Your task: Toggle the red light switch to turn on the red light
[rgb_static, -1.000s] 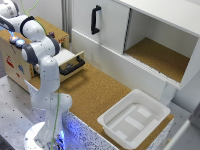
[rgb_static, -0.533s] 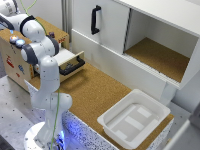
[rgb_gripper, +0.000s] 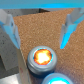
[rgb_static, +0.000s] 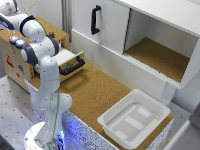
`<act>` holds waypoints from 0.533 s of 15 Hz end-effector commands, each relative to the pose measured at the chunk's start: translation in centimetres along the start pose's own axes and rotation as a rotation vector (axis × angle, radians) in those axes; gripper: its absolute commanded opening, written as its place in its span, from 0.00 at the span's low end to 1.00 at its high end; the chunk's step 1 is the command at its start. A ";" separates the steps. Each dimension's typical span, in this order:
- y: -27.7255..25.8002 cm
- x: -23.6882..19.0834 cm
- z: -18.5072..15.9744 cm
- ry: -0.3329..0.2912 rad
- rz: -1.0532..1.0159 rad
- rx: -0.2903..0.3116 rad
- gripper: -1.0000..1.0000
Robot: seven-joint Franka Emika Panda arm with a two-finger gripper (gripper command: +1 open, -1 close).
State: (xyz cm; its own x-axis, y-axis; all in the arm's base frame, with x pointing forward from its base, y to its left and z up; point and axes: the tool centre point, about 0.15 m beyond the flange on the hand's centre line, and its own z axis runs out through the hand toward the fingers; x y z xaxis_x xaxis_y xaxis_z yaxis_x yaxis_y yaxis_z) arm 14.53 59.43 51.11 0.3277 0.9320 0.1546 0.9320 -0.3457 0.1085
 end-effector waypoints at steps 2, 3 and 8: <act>0.6 2.6 -0.8 -0.190 0.039 -0.003 1.00; 0.7 2.1 -0.8 -0.194 0.051 -0.002 1.00; 1.7 -1.0 -1.6 -0.204 0.168 0.018 1.00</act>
State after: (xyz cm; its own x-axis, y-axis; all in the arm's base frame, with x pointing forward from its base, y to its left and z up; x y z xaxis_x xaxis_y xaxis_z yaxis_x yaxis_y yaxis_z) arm 14.42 58.11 50.74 0.3988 0.9096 0.1163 0.9046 -0.4110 0.1126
